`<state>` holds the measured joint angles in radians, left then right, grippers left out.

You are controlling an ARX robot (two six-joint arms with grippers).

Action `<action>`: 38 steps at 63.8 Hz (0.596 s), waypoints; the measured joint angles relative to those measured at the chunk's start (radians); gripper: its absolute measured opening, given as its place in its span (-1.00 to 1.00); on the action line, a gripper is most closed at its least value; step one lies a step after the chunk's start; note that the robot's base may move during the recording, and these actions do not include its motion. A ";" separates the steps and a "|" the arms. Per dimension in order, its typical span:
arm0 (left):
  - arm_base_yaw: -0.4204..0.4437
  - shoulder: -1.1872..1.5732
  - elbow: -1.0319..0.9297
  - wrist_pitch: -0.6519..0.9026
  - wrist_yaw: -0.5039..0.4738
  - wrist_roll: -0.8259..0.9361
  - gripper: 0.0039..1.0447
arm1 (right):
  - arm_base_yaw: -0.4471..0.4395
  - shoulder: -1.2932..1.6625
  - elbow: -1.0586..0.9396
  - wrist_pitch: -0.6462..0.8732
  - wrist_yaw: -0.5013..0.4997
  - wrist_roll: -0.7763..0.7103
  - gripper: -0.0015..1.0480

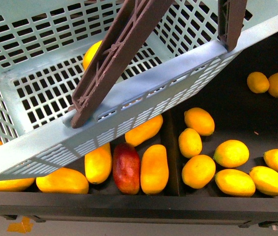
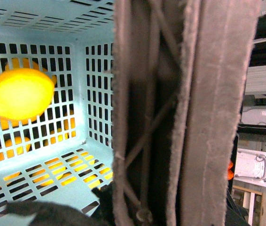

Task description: Pick lemon and mango into basket

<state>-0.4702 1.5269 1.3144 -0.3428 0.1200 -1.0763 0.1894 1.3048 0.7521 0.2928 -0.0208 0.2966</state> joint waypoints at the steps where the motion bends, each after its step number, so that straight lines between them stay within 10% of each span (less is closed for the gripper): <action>1: 0.000 0.000 0.000 0.000 0.000 0.000 -0.74 | -0.011 -0.006 -0.006 -0.004 0.003 -0.003 0.83; 14: 0.000 0.000 0.000 0.000 0.004 0.000 -0.74 | -0.089 -0.085 -0.262 0.417 0.122 -0.229 0.25; 38: 0.000 0.000 0.000 0.000 0.001 -0.002 -0.74 | -0.166 -0.287 -0.510 0.472 0.030 -0.288 -0.92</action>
<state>-0.4702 1.5269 1.3144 -0.3428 0.1211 -1.0779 0.0235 1.0176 0.2417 0.7643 0.0090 0.0090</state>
